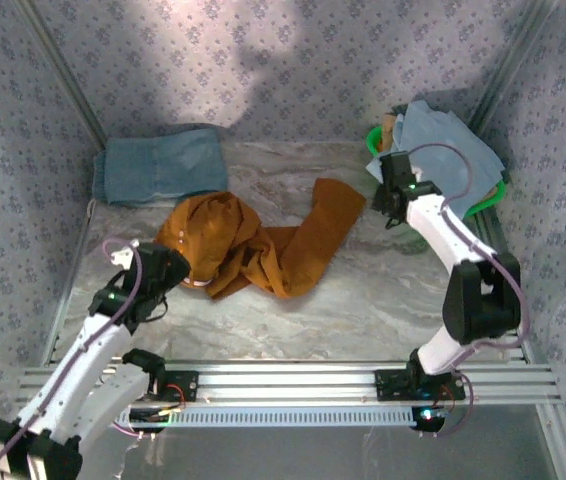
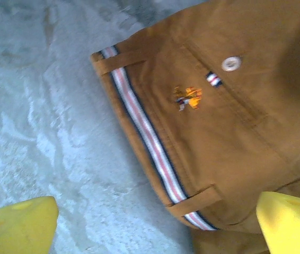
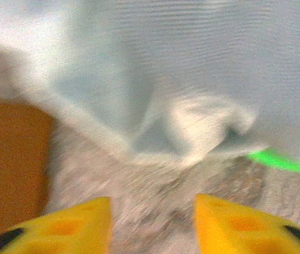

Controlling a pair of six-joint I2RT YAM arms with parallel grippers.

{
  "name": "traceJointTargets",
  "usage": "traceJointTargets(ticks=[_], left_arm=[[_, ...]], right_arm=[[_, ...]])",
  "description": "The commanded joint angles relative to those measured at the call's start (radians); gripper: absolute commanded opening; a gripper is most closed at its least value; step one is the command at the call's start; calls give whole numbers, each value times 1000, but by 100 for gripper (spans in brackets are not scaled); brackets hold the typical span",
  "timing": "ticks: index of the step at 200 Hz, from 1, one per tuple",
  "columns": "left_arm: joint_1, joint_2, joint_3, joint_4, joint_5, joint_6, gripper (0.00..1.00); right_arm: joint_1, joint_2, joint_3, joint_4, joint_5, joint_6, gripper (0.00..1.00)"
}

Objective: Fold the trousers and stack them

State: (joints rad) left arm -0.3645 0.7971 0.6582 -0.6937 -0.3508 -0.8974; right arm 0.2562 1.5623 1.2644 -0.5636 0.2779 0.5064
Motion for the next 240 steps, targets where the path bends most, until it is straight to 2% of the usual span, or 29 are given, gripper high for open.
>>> traceJointTargets(ticks=[1, 30, 57, 79, 100, 112, 134, 150, 159, 230, 233, 240], left_arm=[[-60, 114, 63, -47, 19, 99, 100], [-210, 249, 72, 8, -26, 75, 100], [-281, 337, 45, 85, -65, 59, 98], [-282, 397, -6, 158, -101, 60, 85], [-281, 426, -16, 204, -94, 86, 60], [-280, 419, -6, 198, -109, 102, 48], [-281, 359, 16, 174, -123, 156, 22], [-281, 298, 38, 129, -143, 183, 0], [-281, 260, 53, 97, -153, 197, 0], [-282, 63, 195, -102, -129, 277, 0], [-283, 61, 202, -107, -129, 280, 0], [-283, 56, 213, -116, -131, 285, 0]], right_arm=[[91, -61, -43, -16, -50, 9, 69], [185, -79, -139, 0, -144, 53, 78], [200, -63, -254, 77, -321, 106, 82], [206, -11, -333, 151, -460, 137, 83], [213, 29, -377, 225, -542, 165, 78], [216, 38, -393, 254, -553, 173, 67], [212, 41, -393, 264, -559, 173, 30], [206, 17, -391, 260, -556, 164, 9], [201, -5, -390, 254, -547, 161, 0], [201, -196, -394, 175, -498, 155, 0], [202, -193, -394, 171, -495, 156, 3], [201, -183, -395, 164, -495, 160, 21]])
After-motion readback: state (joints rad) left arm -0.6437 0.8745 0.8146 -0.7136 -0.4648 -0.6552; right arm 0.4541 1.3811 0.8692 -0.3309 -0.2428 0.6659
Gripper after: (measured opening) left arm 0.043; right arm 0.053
